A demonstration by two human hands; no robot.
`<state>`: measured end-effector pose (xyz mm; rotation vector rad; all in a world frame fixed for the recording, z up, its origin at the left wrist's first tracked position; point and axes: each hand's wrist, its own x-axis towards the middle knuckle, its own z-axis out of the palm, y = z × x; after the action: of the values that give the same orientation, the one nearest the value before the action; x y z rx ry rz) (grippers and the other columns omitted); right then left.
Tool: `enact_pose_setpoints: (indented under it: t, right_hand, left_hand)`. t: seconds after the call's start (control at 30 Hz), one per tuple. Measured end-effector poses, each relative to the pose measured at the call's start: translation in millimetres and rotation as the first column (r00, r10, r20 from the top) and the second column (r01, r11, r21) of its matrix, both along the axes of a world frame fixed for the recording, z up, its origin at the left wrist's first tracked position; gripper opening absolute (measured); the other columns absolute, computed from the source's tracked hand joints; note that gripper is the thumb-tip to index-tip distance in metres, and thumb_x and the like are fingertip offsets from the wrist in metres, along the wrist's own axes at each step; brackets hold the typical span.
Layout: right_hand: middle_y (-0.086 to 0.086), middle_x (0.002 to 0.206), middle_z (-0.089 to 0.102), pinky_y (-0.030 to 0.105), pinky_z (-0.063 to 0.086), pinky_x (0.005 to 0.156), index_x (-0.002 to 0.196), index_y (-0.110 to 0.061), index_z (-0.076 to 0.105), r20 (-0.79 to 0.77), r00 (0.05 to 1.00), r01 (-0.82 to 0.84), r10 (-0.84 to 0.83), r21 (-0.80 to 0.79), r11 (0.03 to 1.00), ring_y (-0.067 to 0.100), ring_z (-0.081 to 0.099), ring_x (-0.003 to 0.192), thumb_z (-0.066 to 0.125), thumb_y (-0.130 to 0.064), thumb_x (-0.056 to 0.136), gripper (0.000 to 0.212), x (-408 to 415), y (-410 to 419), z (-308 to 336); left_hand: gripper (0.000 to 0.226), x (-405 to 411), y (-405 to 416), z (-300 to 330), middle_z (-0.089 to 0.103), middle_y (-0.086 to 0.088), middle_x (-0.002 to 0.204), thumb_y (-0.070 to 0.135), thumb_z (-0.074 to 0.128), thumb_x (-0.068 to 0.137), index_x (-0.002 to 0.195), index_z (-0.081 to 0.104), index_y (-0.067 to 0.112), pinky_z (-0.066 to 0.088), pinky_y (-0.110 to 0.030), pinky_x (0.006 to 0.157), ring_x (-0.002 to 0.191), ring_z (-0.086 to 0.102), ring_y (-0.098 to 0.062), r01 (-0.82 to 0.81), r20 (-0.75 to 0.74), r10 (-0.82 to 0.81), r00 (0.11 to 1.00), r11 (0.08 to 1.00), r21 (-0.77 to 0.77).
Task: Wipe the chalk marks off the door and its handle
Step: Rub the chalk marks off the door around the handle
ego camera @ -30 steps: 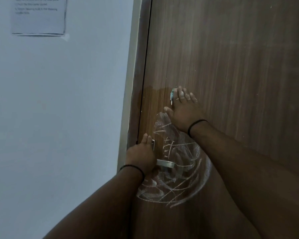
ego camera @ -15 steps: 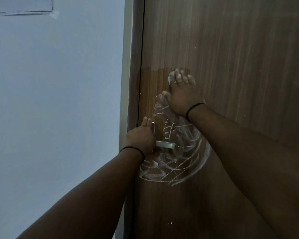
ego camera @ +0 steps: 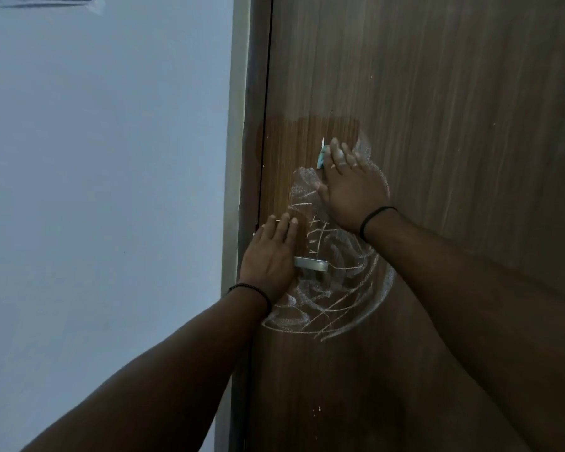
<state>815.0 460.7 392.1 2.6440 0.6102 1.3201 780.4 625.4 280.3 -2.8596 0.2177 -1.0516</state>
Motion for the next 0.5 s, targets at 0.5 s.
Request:
enact_pose_setpoints:
  t: [0.5]
  right_hand:
    - [0.014,0.164,-0.006,0.042,0.002,0.124,0.155,-0.005,0.002,-0.022,0.998,0.068,-0.066,0.099,0.993,0.026,-0.004,0.152,0.021,-0.046,0.104,0.069,-4,-19,-10]
  left_hand:
    - [0.060,-2,0,16,0.020,-0.003,0.163,0.019,0.038,0.100,0.155,0.018,0.015,0.026,-0.039,0.117,0.151,0.015,-0.022,0.056,-0.031,-0.065,0.997,0.974,-0.217]
